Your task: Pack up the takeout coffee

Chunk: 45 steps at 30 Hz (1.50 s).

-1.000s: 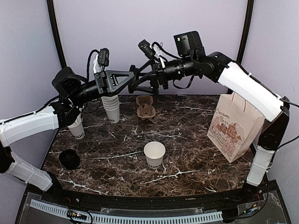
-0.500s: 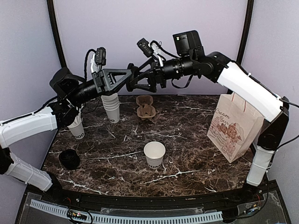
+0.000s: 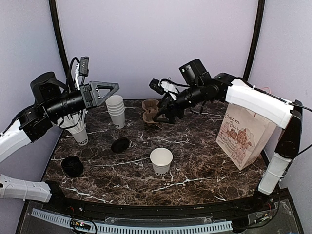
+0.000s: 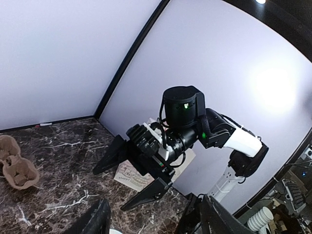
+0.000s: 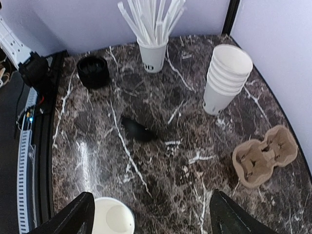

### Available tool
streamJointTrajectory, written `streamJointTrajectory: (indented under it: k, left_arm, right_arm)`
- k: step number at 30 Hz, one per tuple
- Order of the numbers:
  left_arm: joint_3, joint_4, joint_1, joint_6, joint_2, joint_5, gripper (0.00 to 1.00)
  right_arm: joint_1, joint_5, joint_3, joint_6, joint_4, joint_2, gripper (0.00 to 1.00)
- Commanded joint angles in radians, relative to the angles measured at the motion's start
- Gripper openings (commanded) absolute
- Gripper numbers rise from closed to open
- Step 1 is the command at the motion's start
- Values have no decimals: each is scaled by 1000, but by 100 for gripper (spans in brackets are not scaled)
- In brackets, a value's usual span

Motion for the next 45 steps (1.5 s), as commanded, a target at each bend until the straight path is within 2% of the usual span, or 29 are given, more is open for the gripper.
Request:
streamJointTrajectory:
  k: [1, 5, 8, 12, 15, 17, 20, 23, 29, 35, 36, 37, 40, 45]
  left_arm:
    - [-44, -218, 0, 100, 23, -119, 63]
    - [17, -444, -1, 137, 142, -184, 52]
    - [61, -623, -10, 145, 223, -262, 49]
    - [74, -722, -36, 141, 289, -325, 51]
    - [107, -806, -49, 125, 358, -491, 57]
    - [166, -901, -44, 101, 441, -593, 63]
    - [283, -1064, -19, 55, 595, -653, 68]
    - [305, -1081, -5, 66, 675, -637, 72]
    - [267, -1015, 12, 162, 717, -558, 76]
    - [259, -981, 78, 329, 752, -448, 76]
    - [261, -986, 94, 349, 756, -458, 91]
    - [262, -991, 103, 359, 761, -460, 95]
    - [252, -988, 140, 349, 764, -433, 99]
    - [233, -970, 153, 230, 772, -399, 98]
  right_arm:
    - [-12, 39, -76, -45, 1, -60, 82]
    - [-29, 42, -103, -44, 5, -76, 83]
    - [-53, 44, -117, -45, 5, -91, 83]
    - [-72, 27, -142, -61, 1, -113, 84]
    - [-74, 38, -149, -73, -3, -114, 84]
    - [-75, 36, -153, -70, -1, -109, 85]
    - [-73, 18, -155, -63, -3, -109, 85]
    - [-74, 22, -165, -65, -4, -122, 85]
    - [-78, 32, -206, -101, -26, -155, 87]
    - [-112, -51, -257, -232, -176, -229, 89]
    - [-117, -53, -279, -237, -178, -256, 89]
    - [-122, -53, -303, -239, -175, -274, 90]
    - [-138, -54, -356, -229, -149, -313, 91]
    - [-143, -61, -370, -224, -135, -310, 91]
